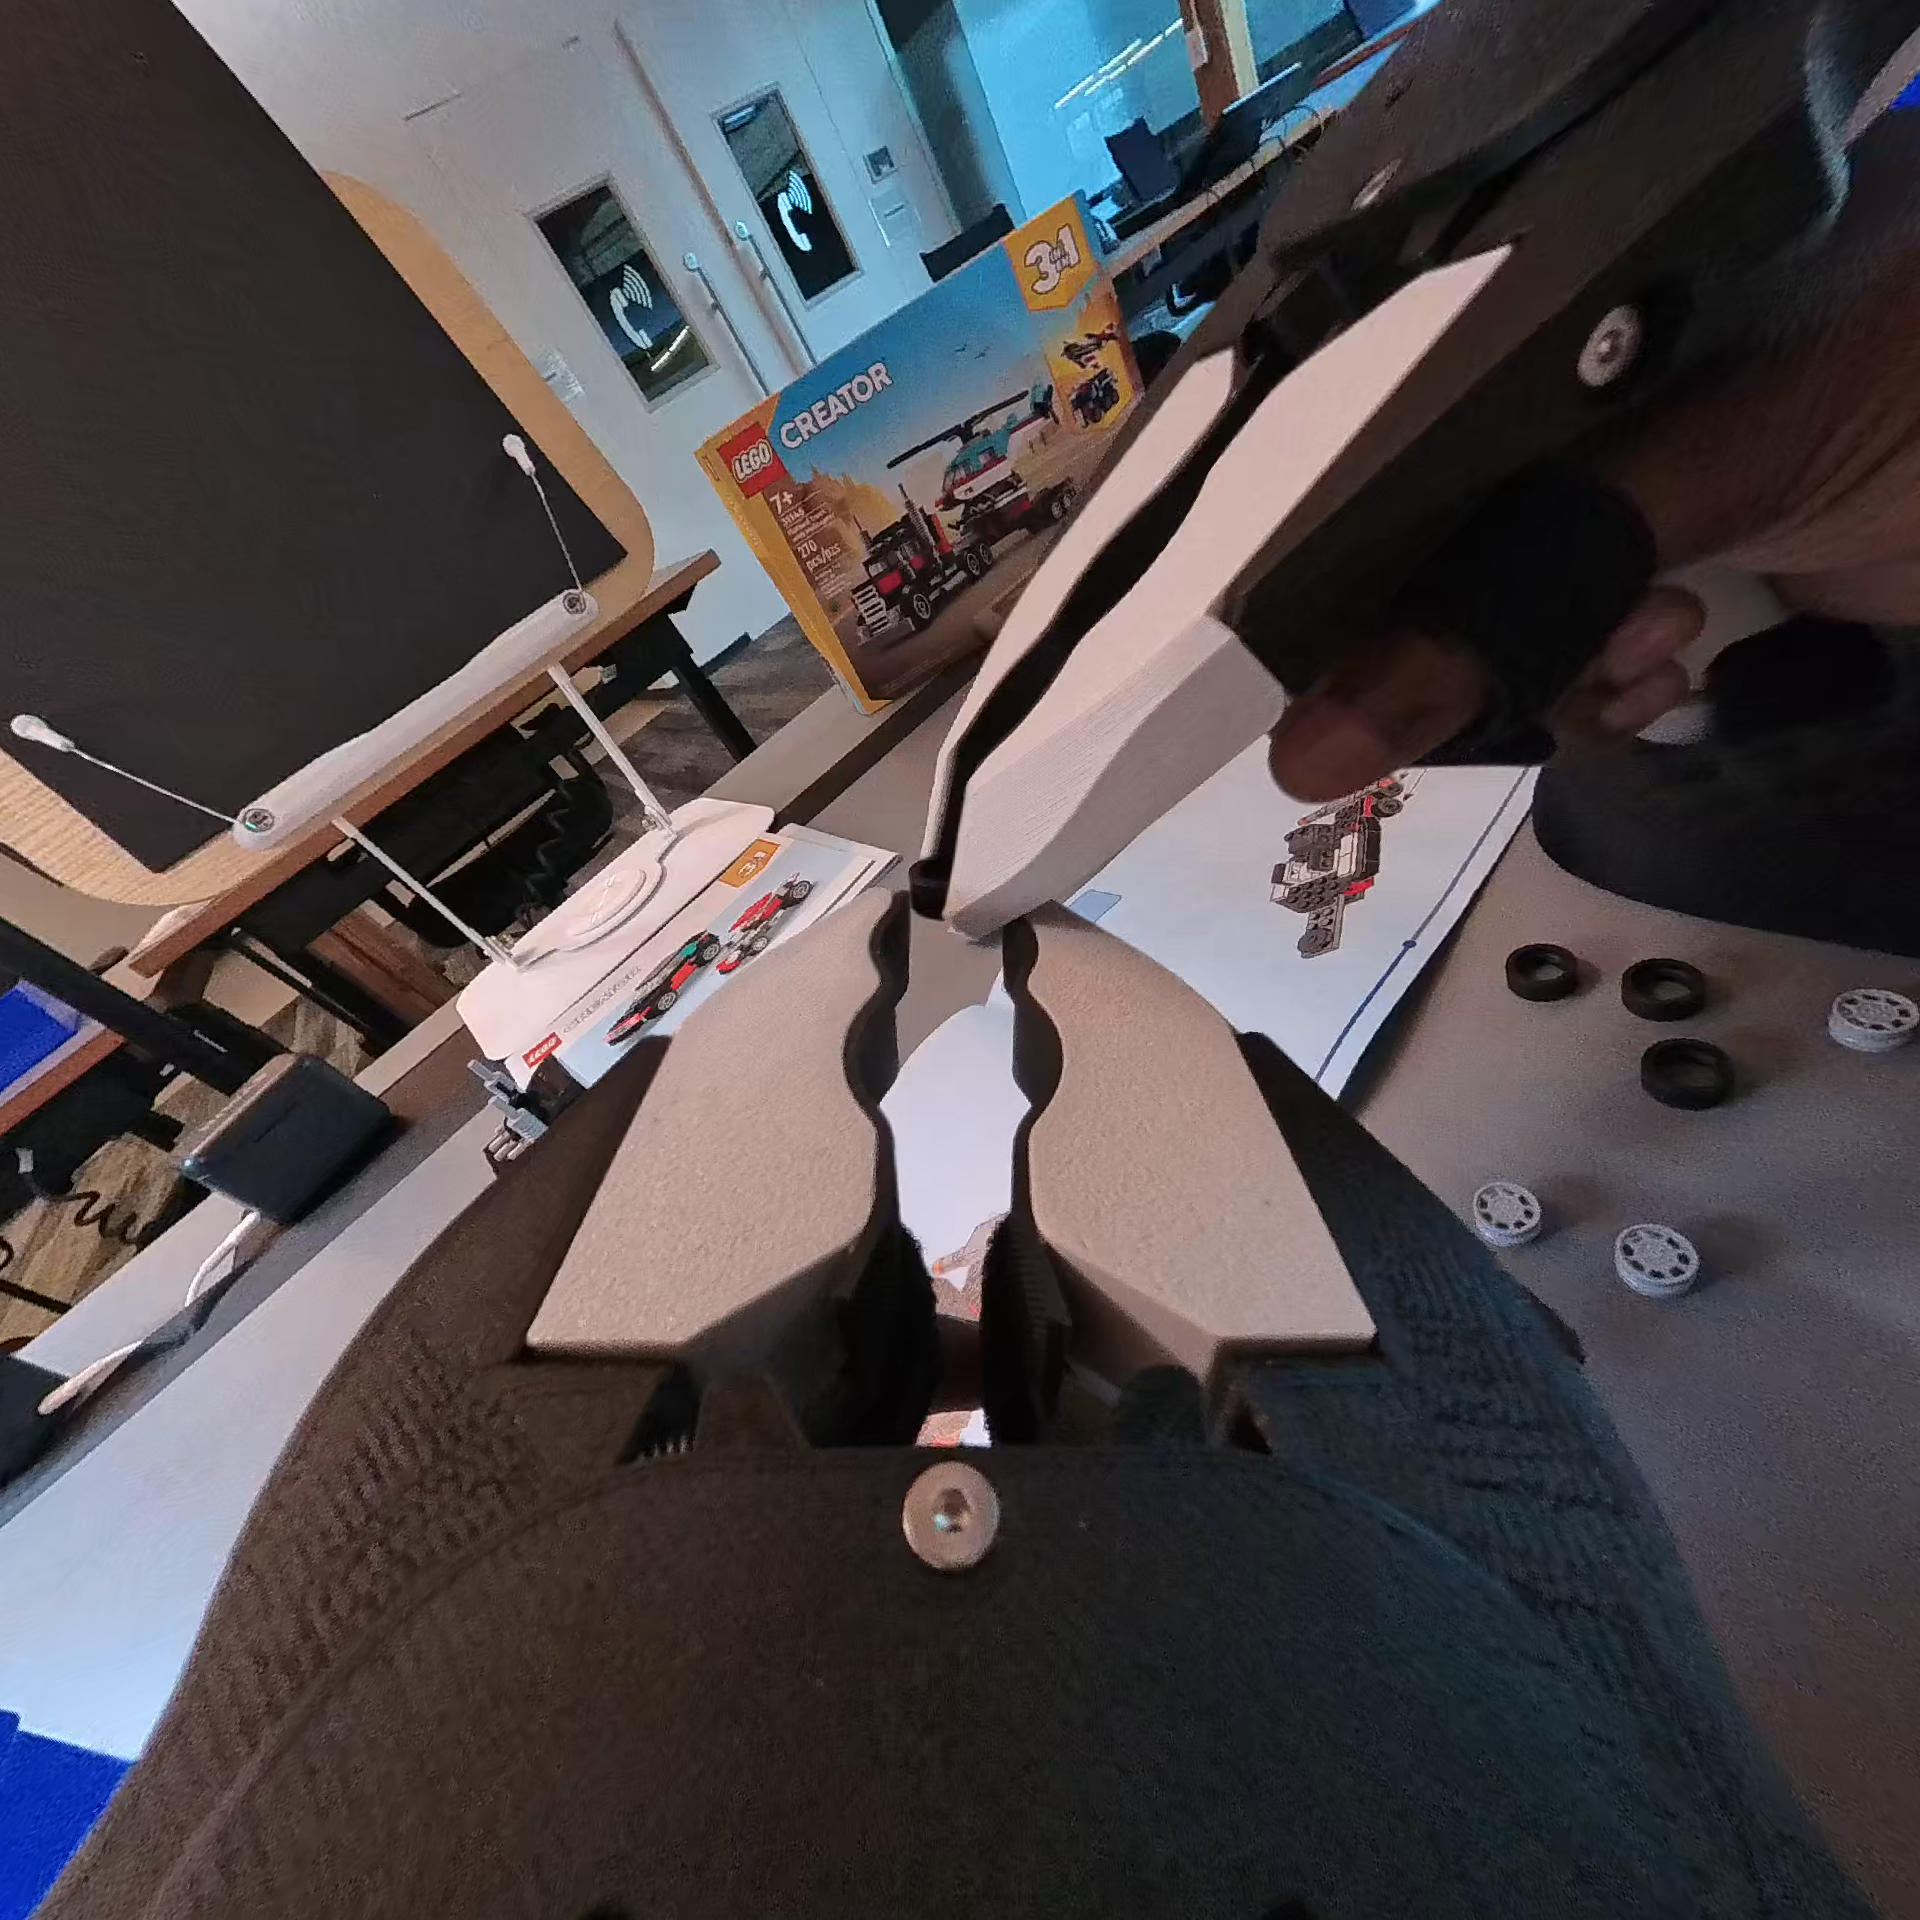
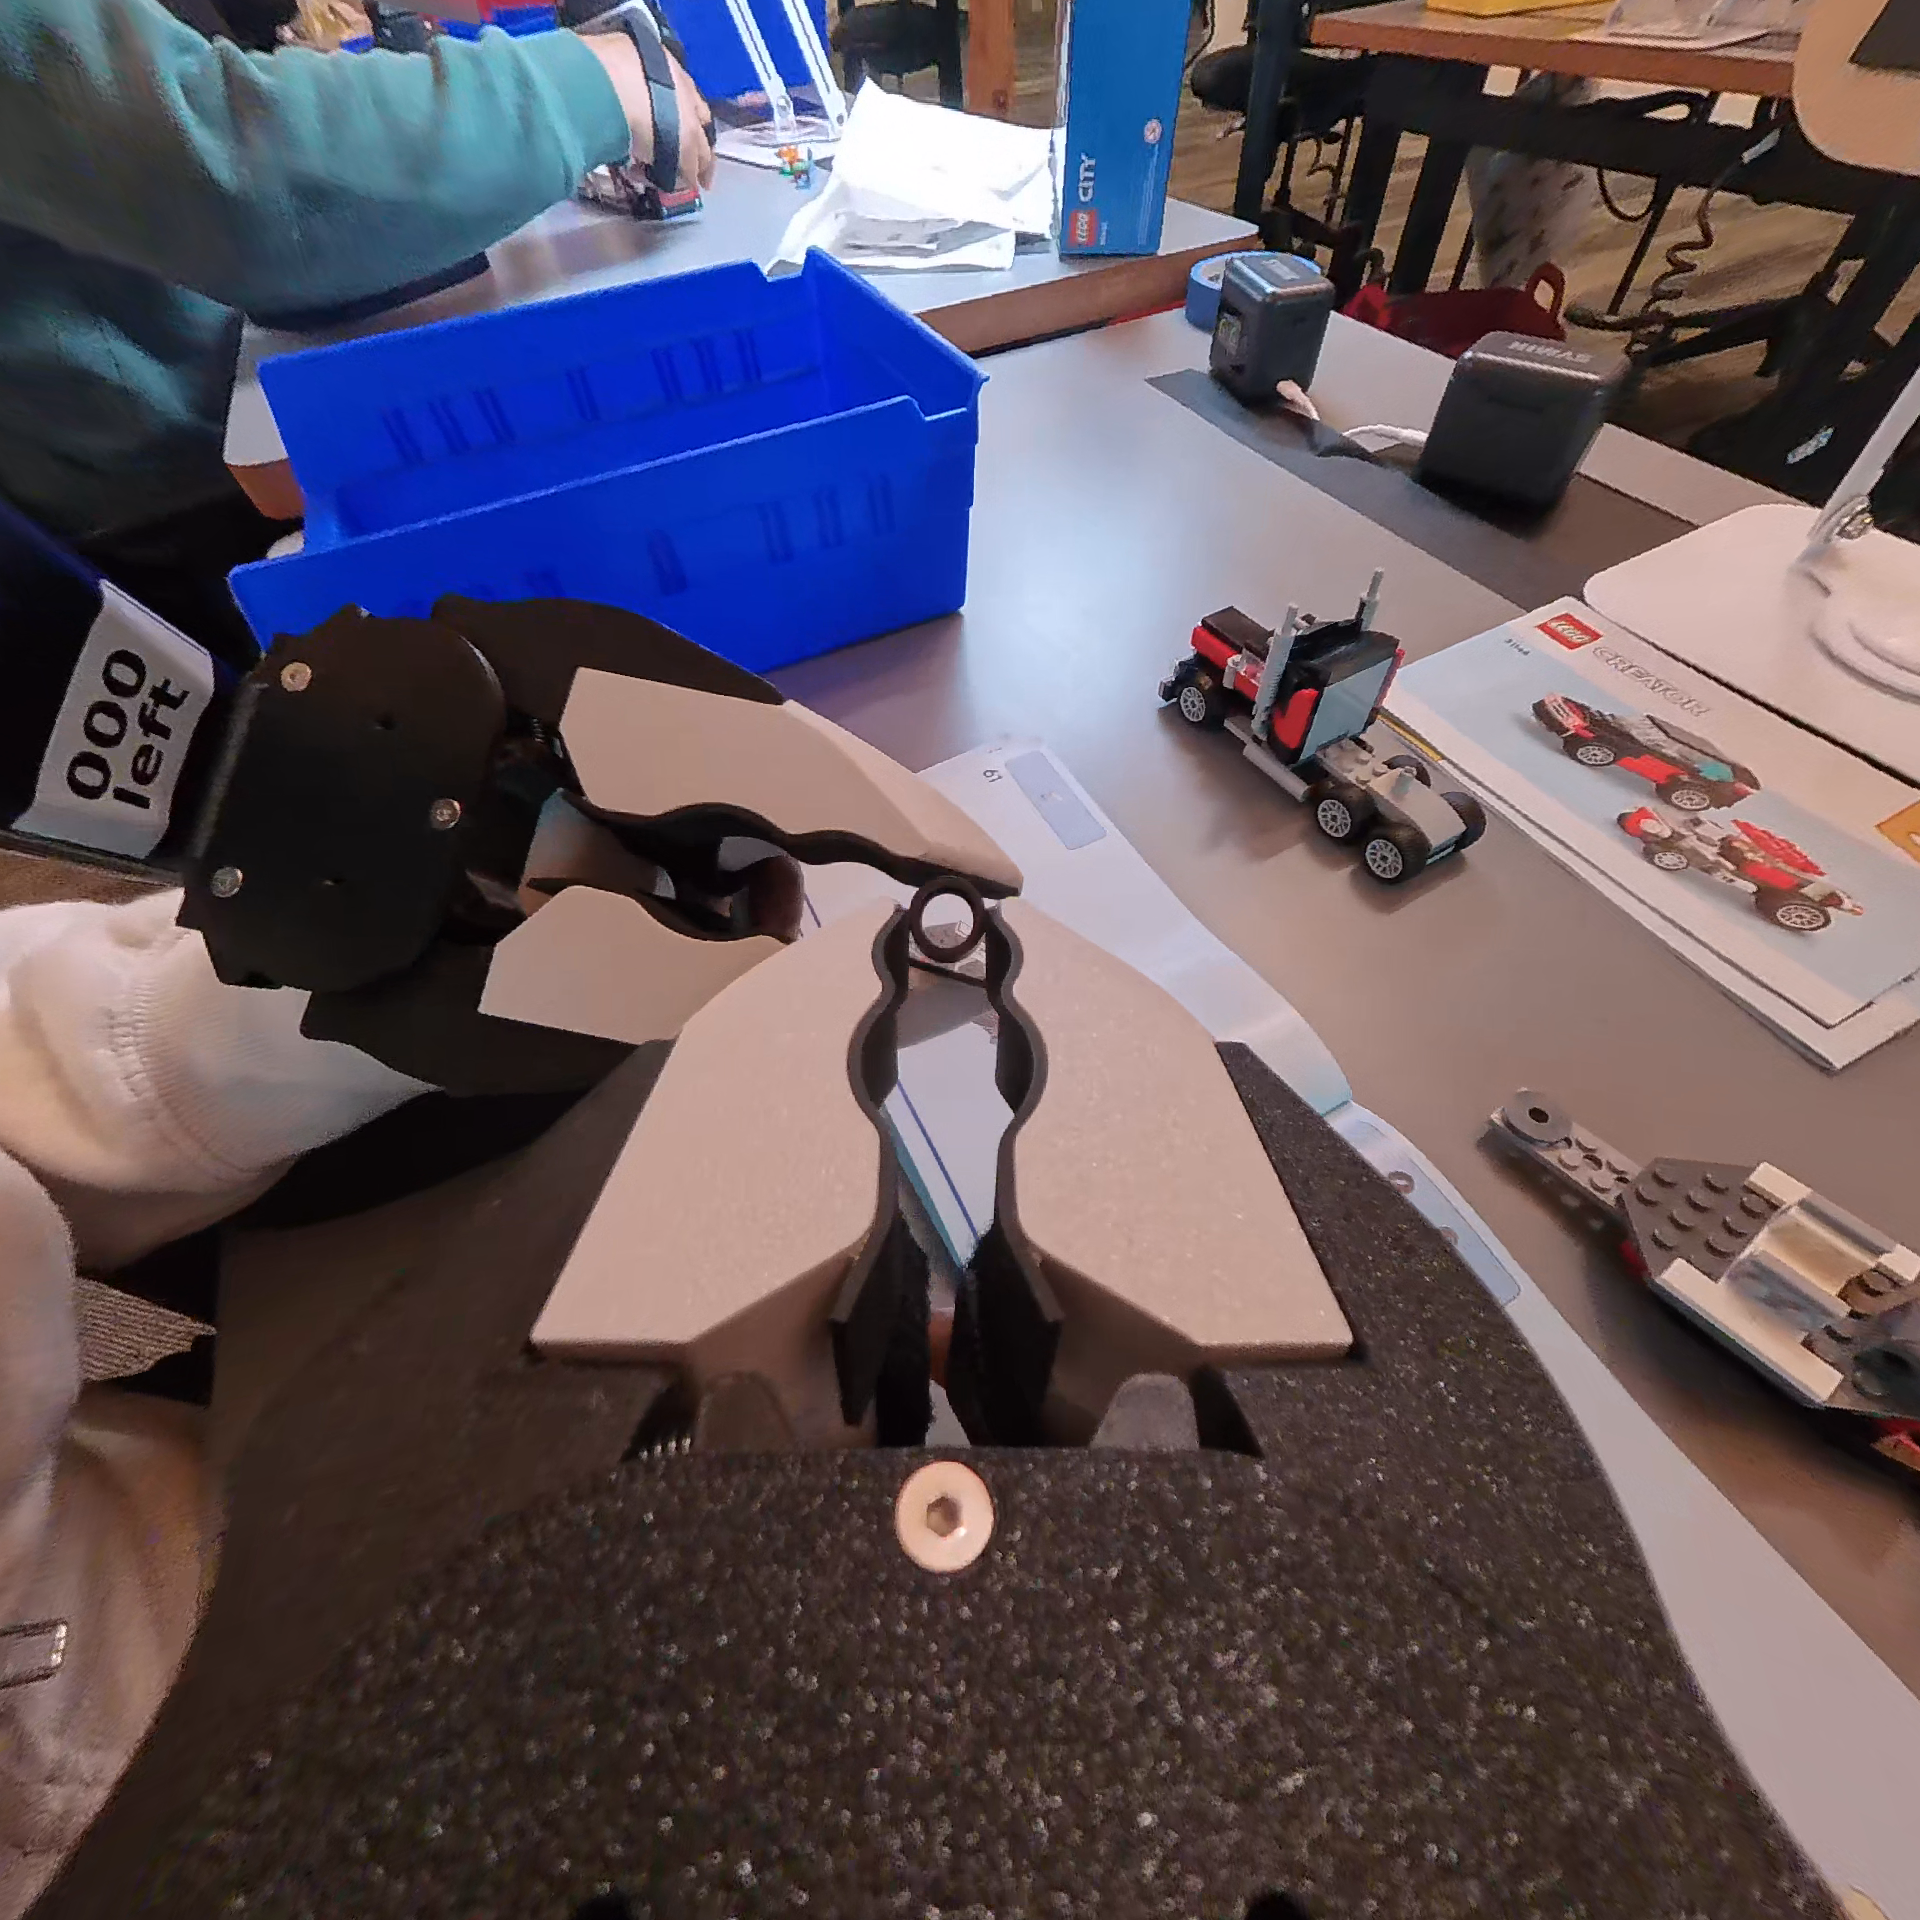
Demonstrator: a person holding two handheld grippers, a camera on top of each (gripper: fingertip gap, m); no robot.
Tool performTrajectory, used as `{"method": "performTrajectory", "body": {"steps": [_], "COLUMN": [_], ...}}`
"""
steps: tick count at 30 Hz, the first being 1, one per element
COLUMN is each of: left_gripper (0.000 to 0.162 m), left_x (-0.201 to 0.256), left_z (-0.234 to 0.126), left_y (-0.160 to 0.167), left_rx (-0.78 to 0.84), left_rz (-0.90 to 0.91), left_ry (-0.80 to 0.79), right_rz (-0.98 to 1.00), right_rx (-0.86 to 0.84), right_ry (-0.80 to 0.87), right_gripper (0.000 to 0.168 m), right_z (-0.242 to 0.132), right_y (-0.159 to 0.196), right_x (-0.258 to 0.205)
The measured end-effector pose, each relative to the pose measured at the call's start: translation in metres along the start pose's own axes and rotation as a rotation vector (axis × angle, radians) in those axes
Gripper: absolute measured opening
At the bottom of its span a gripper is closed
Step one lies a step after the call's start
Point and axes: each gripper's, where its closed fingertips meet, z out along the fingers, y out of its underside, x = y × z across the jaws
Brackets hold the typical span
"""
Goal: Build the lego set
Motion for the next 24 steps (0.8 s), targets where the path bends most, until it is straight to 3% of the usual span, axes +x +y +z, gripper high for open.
{"method": "performTrajectory", "body": {"steps": [1,13,15,20,24], "left_gripper": [0.016,0.013,0.013,0.014,0.014], "left_x": [0.0,-0.008,-0.014,-0.026,-0.023], "left_z": [0.0,-0.003,-0.008,-0.012,-0.011], "left_y": [0.0,0.003,0.004,0.005,0.007], "left_rx": [0.002,0.007,0.03,0.071,0.065], "left_rz": [0.003,-0.067,-0.125,-0.27,-0.28], "left_ry": [-0.002,0.002,0.008,0.026,0.047], "right_rz": [0.008,0.002,-0.036,-0.115,-0.145], "right_rx": [0.008,-0.012,-0.105,-0.531,-0.553], "right_ry": [-0.005,-0.042,-0.118,-0.251,-0.282], "right_gripper": [0.013,0.022,0.02,0.017,0.015], "right_z": [0.0,-0.014,-0.026,-0.037,-0.029], "right_y": [-0.001,-0.001,0.016,0.106,0.119], "right_x": [-0.001,0.004,-0.002,-0.018,-0.028]}}
